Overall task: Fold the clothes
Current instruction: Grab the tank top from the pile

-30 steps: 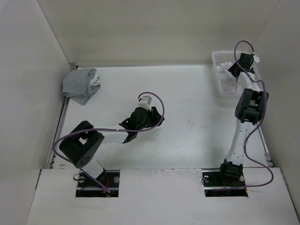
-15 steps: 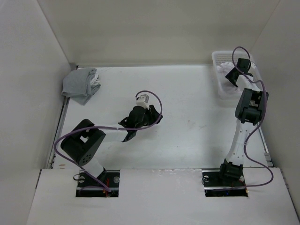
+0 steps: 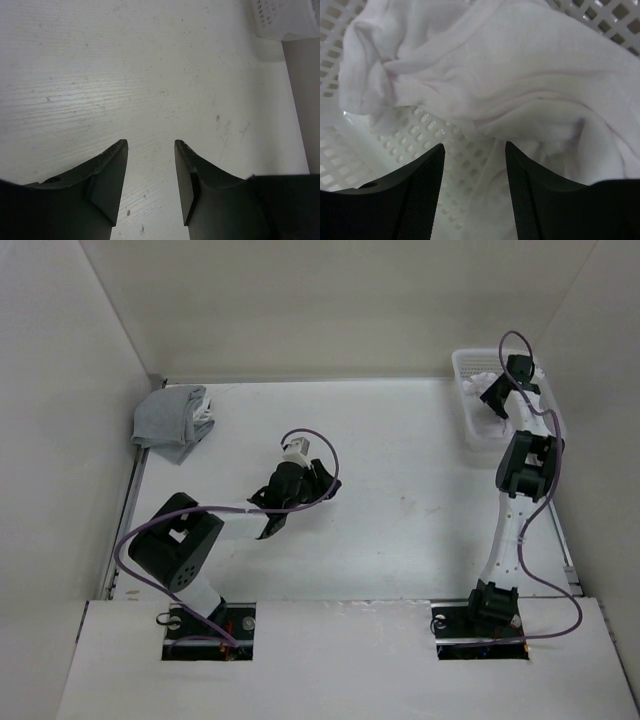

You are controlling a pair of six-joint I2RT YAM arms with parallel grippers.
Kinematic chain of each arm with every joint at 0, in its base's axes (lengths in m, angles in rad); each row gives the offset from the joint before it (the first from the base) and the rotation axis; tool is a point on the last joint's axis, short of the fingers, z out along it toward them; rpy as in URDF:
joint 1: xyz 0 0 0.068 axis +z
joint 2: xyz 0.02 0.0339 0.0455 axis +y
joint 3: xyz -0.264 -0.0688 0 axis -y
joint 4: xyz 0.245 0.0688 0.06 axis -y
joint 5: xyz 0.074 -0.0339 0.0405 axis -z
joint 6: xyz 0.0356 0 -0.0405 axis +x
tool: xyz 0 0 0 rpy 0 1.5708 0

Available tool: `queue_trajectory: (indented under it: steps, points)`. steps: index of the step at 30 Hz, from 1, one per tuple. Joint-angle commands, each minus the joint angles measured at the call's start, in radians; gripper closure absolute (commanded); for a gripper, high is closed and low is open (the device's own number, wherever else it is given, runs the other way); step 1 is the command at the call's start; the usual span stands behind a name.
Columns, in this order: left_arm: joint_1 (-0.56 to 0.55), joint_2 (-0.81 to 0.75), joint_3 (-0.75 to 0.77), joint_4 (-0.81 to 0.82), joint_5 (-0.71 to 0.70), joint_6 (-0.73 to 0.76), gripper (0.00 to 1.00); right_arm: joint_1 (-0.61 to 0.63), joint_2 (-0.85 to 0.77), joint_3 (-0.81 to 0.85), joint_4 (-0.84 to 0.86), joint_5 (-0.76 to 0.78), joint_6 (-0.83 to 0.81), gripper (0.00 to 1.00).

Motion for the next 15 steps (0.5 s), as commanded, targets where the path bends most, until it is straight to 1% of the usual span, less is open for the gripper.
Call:
queue_trajectory:
  steps: [1, 4, 6, 7, 10, 11, 12, 15]
  points:
    - [0.015, 0.008, -0.012, 0.077, 0.027, -0.023, 0.59, 0.009, -0.227, -0.292, 0.21, -0.015, -0.01, 0.42]
    - [0.015, 0.022, -0.006, 0.08, 0.045, -0.034, 0.59, 0.011, -0.404, -0.5, 0.381, -0.005, -0.009, 0.39]
    - [0.013, 0.024, -0.005, 0.082, 0.054, -0.038, 0.6, 0.011, -0.475, -0.554, 0.392, -0.002, -0.011, 0.37]
    - [0.01, 0.021, -0.008, 0.087, 0.057, -0.04, 0.6, 0.011, -0.543, -0.607, 0.399, 0.003, -0.02, 0.35]
    - [0.006, 0.007, -0.014, 0.093, 0.057, -0.041, 0.6, 0.012, -0.63, -0.671, 0.361, 0.031, -0.035, 0.31]
    - [0.006, 0.002, -0.017, 0.093, 0.057, -0.043, 0.6, 0.012, -0.651, -0.691, 0.323, 0.047, -0.034, 0.3]
    - [0.006, -0.002, -0.017, 0.093, 0.057, -0.044, 0.6, 0.012, -0.666, -0.714, 0.289, 0.055, -0.026, 0.3]
    - [0.006, -0.024, -0.028, 0.093, 0.057, -0.047, 0.6, 0.023, -0.696, -0.804, 0.262, 0.067, -0.017, 0.3]
